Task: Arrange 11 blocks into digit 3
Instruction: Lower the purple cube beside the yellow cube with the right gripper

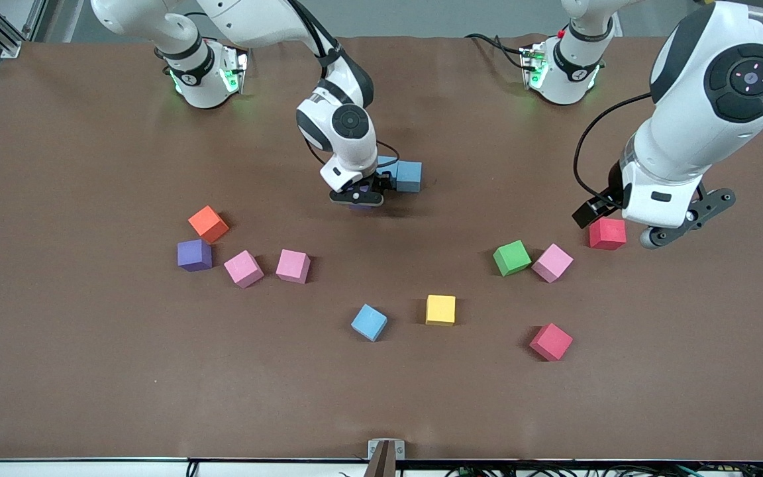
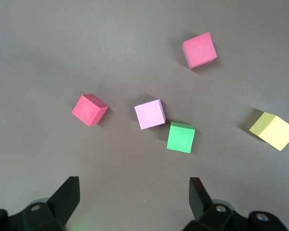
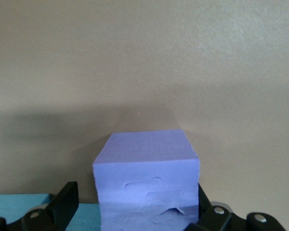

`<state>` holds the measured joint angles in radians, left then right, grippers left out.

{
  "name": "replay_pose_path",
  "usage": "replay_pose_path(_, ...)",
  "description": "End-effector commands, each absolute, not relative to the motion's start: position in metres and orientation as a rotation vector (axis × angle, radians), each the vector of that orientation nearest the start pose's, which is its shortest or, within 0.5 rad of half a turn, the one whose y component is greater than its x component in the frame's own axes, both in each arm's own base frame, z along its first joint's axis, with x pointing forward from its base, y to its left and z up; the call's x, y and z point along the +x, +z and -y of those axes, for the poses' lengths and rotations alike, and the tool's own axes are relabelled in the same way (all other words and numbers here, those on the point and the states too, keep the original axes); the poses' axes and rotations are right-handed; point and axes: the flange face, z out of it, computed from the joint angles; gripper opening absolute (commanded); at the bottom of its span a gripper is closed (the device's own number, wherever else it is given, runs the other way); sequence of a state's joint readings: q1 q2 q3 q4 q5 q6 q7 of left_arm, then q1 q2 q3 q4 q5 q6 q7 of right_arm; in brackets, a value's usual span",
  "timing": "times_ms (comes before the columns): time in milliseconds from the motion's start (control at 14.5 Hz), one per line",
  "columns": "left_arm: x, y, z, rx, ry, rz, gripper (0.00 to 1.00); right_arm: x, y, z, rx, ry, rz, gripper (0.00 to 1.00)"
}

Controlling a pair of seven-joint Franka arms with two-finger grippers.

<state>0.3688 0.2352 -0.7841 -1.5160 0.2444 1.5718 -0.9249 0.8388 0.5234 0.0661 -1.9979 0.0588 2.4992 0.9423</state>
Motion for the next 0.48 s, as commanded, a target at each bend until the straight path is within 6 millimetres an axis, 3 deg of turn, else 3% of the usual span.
replay_pose_path(0, 0.576, 0.554, 0.175, -2.915, 0.057, 0.721, 1.00, 0.384, 0.210, -0.480, -3.102, 0.103, -0.182, 1.00)
replay_pose_path(138, 0.576, 0.554, 0.177, -2.916, 0.056, 0.719, 1.00, 0.396, 0.227, -0.483, -3.115, 0.127, -0.203, 1.00)
replay_pose_path(414, 0.575, 0.555, 0.179, -2.917, 0.053, 0.712, 1.00, 0.425, 0.281, -0.484, -3.166, 0.215, -0.257, 1.00)
